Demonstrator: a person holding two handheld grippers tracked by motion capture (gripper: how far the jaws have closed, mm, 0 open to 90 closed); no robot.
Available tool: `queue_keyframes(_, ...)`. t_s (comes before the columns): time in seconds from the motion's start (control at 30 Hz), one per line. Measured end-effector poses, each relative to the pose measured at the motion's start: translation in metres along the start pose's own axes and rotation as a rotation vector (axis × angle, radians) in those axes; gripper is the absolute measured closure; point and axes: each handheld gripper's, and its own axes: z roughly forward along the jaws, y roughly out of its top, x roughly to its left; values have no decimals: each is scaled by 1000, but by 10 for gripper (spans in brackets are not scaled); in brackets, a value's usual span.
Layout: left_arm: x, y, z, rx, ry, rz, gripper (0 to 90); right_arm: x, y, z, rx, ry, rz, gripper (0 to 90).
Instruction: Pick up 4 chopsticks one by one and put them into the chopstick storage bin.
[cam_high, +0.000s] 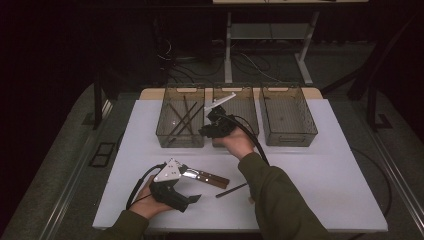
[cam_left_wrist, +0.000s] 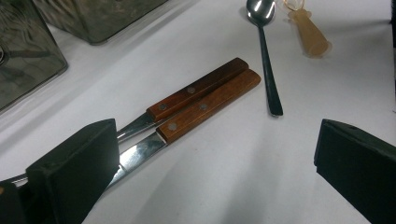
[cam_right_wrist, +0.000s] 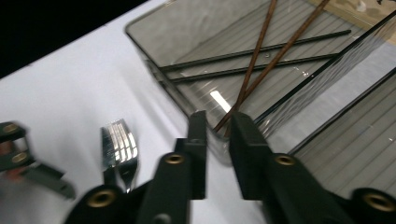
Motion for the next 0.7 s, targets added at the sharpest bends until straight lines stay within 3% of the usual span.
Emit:
queue_keyframes(0.13,0,0,0,-2,2,-9,0,0,-10,-14,-34,-7,-4,509)
queue_keyframes(0.27,0,0,0,-4,3,-20,0,-3,-20,-29,-53,-8,-4,426)
queue_keyframes(0.43,1,0,0,-3,2,-24,0,-9,-34,-45,-83,-9,-16,378)
queue_keyframes(0.7,0,-1,0,-3,5,-28,0,-22,-60,-67,-116,-27,9,361)
